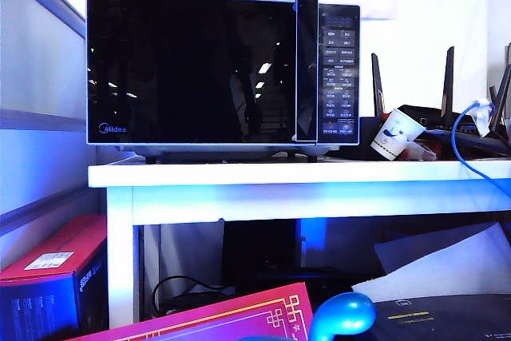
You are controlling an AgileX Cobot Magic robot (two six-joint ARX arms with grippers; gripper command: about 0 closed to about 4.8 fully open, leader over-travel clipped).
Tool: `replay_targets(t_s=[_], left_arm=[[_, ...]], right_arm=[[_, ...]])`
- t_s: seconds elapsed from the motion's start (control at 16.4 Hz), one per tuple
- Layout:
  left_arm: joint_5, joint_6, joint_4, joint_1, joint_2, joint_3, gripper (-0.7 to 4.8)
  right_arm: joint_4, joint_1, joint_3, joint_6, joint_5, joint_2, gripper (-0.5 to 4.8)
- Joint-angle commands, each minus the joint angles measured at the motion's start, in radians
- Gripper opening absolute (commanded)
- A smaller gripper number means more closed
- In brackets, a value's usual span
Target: Open the microwave door, place the box of snacks from the top of the microwave inside, then close the microwave door.
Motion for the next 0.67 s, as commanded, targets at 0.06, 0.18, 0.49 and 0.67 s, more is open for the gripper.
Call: replay_targets(t_s=[0.06, 0.18, 0.49, 0.67], left_arm=[[0.014, 0.000, 0.010, -0.019, -0.005, 0.006, -0.06], [0.014, 0.008, 0.018, -0.019, -0.005, 0.006, -0.06], [0.004, 0.007, 0.043, -0.019, -0.005, 0.006, -0.06], [0.028, -0.018, 0.027, -0.019, -0.006, 0.006, -0.06]], right_arm=[[-0.051, 0.003, 0.006, 0.004, -0.068, -0.009, -0.05], [-0.068, 0.003, 0.006, 0.005, -0.102, -0.010, -0.05], [-0.069, 0.003, 0.006, 0.004, -0.074, -0.010, -0.05], [-0.069, 0.003, 0.009, 0.005, -0.093, -0.010, -0.05]])
